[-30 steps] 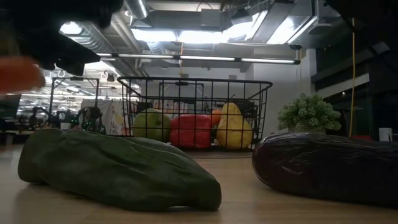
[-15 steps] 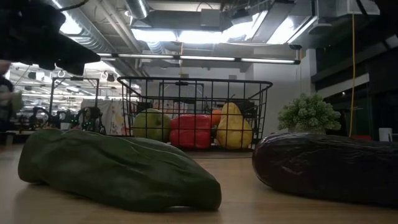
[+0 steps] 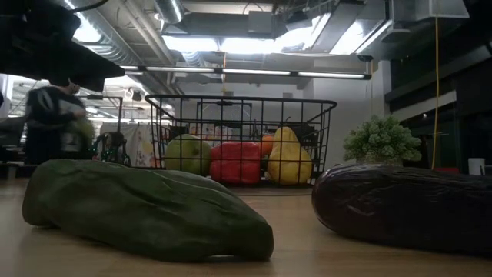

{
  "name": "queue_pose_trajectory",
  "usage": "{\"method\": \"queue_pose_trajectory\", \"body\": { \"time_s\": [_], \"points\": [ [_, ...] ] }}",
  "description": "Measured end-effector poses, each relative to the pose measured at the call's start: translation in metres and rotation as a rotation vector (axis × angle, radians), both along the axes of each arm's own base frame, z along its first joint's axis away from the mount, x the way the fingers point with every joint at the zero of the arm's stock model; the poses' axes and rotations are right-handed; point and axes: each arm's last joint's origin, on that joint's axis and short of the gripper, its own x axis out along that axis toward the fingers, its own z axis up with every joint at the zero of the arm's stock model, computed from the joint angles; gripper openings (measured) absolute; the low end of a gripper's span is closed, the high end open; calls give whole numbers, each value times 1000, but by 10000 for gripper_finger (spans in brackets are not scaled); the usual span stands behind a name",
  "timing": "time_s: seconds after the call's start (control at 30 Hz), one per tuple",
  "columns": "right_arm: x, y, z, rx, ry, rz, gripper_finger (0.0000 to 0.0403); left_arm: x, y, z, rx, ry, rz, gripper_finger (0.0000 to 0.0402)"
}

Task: Build produce basket
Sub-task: Put the tangerine into the black wire basket

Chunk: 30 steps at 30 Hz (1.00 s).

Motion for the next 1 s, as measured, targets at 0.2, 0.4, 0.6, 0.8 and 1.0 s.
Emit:
{"method": "queue_pose_trajectory", "body": {
  "time_s": [0.2, 0.4, 0.6, 0.8, 1.0],
  "points": [
    [-12, -26, 8, -81, 34, -138, 0, 0, 0, 0, 1, 1, 0, 94],
    [-17, -60, 6, -119, 103, -244, 0, 0, 0, 0, 1, 1, 1, 94],
    [-18, -96, 3, -103, 161, -354, 0, 0, 0, 0, 1, 1, 1, 94],
    [-15, -125, 6, -74, 109, -447, 0, 0, 0, 0, 1, 1, 1, 94],
    [-13, -145, 10, -28, 62, -497, 0, 0, 0, 0, 1, 1, 1, 94]
  ]
}}
